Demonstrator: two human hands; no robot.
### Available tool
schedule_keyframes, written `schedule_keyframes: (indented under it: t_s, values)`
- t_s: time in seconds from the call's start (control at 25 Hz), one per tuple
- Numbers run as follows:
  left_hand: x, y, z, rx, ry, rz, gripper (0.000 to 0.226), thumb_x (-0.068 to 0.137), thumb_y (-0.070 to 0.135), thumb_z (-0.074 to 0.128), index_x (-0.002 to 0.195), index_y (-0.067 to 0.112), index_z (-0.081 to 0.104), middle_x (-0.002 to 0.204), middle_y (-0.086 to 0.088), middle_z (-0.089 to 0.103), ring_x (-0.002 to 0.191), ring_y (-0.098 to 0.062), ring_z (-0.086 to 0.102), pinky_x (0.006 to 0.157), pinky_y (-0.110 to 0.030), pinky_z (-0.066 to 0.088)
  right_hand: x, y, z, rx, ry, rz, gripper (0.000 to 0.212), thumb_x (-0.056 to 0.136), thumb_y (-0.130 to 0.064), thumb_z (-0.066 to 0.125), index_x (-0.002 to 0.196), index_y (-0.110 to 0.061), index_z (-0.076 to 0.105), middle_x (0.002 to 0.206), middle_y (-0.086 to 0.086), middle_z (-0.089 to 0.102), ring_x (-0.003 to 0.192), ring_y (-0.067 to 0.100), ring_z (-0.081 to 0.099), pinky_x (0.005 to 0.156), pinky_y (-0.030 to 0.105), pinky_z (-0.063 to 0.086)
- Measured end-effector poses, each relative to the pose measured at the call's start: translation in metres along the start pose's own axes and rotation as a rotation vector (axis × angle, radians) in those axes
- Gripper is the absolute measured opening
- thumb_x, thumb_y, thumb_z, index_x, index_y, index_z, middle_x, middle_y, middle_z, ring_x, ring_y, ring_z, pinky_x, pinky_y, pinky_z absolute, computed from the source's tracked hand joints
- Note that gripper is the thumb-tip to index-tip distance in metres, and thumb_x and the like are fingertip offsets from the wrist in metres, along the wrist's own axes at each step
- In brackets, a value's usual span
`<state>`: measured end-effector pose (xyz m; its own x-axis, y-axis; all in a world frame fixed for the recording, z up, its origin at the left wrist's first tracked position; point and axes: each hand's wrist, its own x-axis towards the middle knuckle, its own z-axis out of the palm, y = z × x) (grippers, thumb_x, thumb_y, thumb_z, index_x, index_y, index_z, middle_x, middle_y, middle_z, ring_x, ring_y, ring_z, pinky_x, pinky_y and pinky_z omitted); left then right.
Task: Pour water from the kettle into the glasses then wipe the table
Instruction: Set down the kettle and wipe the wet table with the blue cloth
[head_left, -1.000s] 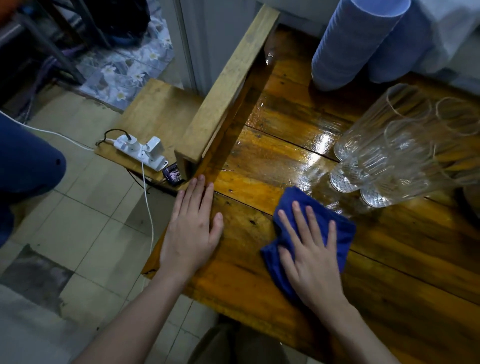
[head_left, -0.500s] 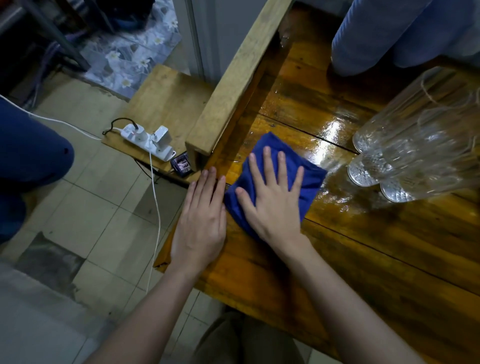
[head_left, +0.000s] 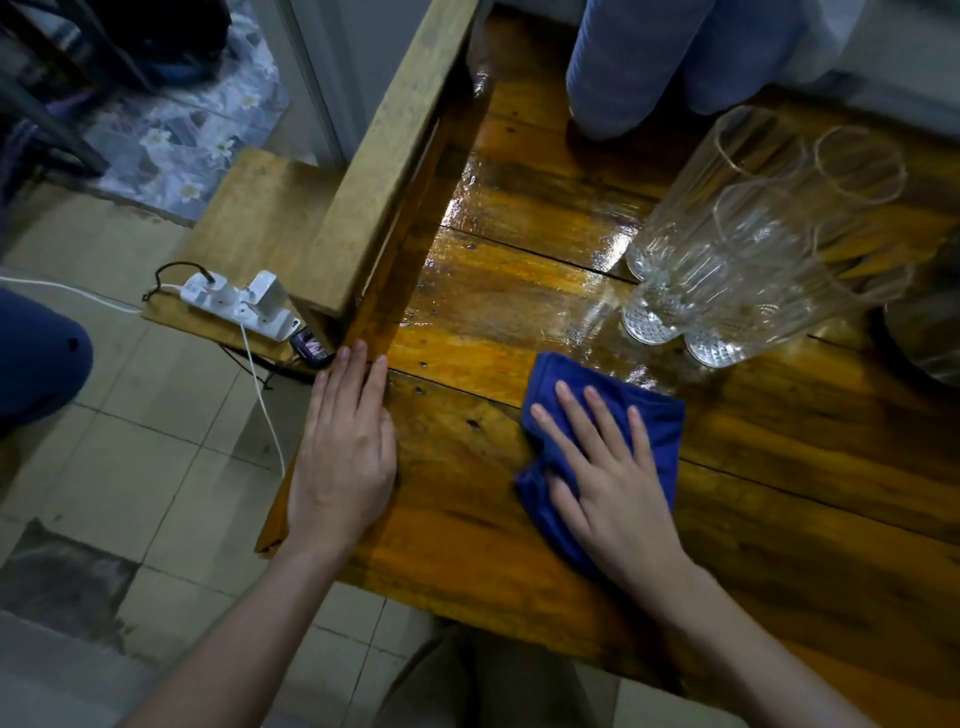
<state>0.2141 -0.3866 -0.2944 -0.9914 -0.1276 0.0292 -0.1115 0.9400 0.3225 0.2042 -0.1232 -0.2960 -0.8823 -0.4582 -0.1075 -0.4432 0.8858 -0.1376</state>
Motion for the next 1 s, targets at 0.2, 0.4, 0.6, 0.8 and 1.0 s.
schedule_keyframes:
  t_s: [0.2,0.4,0.6,0.8,1.0]
  values:
    - [0.001,-0.001,0.002,-0.015,0.002,-0.003,0.053,0.097,0.019,0.031,0.148,0.008,0.033,0.158,-0.011,0.027,0.148,-0.022,0.020,0.120,-0.045,0.020,0.027,-0.093,0.008,0.025,0.012,-0.020,0.066,0.092,-0.047,0.030,0.155,-0.027,0.026,0.164,0.001,0.019,0.151,0.028,0.012,0.117,0.061,0.010]
    - [-0.002,0.000,0.000,-0.041,-0.005,-0.029,0.053,0.098,0.022,0.031,0.151,0.012,0.030,0.160,-0.005,0.023,0.149,-0.015,0.014,0.122,-0.041,0.015,-0.042,-0.062,0.014,-0.007,-0.030,-0.213,0.074,0.086,-0.045,0.045,0.155,-0.028,0.025,0.163,-0.001,0.020,0.151,0.023,0.015,0.117,0.052,0.014]
    - [-0.002,0.002,0.000,-0.025,0.002,-0.024,0.052,0.099,0.022,0.031,0.150,0.012,0.030,0.160,-0.006,0.024,0.149,-0.016,0.015,0.123,-0.039,0.013,-0.054,0.004,0.002,0.054,0.026,0.094,0.061,0.097,-0.045,0.033,0.155,-0.028,0.025,0.163,-0.002,0.020,0.151,0.025,0.017,0.119,0.055,0.013]
    - [-0.003,0.002,0.001,0.020,0.019,-0.018,0.052,0.099,0.020,0.031,0.150,0.011,0.031,0.159,-0.008,0.026,0.149,-0.018,0.018,0.122,-0.038,0.013,0.004,-0.084,0.010,0.074,0.028,0.001,0.063,0.096,-0.049,0.031,0.153,-0.023,0.032,0.161,0.001,0.027,0.150,0.028,0.019,0.115,0.060,0.015]
    - [-0.005,0.004,0.001,0.031,0.040,-0.019,0.051,0.100,0.020,0.032,0.150,0.011,0.032,0.158,-0.009,0.027,0.148,-0.019,0.019,0.122,-0.038,0.013,-0.016,-0.047,0.010,0.008,-0.021,-0.179,0.061,0.097,-0.049,0.031,0.154,-0.025,0.029,0.162,0.000,0.024,0.150,0.025,0.020,0.116,0.054,0.015]
